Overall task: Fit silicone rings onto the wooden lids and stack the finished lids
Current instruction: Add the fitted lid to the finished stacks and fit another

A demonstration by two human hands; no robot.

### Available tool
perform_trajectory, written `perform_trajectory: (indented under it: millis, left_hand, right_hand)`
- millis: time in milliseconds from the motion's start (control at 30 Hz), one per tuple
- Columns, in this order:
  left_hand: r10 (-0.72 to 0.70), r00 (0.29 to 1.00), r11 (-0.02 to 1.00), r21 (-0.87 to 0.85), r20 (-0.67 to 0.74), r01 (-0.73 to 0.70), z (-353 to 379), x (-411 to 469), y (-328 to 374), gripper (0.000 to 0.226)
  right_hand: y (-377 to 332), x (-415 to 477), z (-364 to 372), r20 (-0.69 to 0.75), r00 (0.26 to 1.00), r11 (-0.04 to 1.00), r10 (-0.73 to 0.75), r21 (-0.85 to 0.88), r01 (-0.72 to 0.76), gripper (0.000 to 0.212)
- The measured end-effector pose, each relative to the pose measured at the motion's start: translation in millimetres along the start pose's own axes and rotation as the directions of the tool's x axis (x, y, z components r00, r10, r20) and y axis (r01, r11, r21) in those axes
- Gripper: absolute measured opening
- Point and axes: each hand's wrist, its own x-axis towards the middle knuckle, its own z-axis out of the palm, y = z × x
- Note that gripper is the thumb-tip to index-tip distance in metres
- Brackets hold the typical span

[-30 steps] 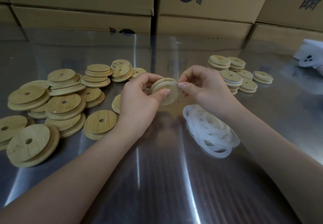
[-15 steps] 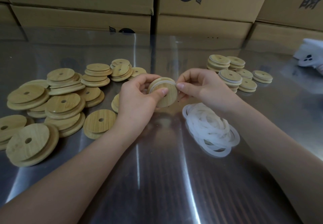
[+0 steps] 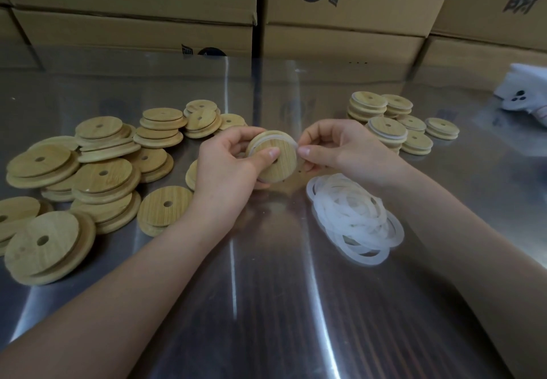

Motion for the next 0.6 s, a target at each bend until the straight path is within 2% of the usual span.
perform_trajectory:
  millis: [600]
  left_hand:
    - [-0.044, 0.999, 0.998, 0.032, -0.021, 0.045, 3.4, -1.0, 5.1, 0.020]
  right_hand:
    - [-1.9, 0.1, 5.8, -0.118, 0.993, 1.000, 0.011, 0.020, -0.009, 0.019]
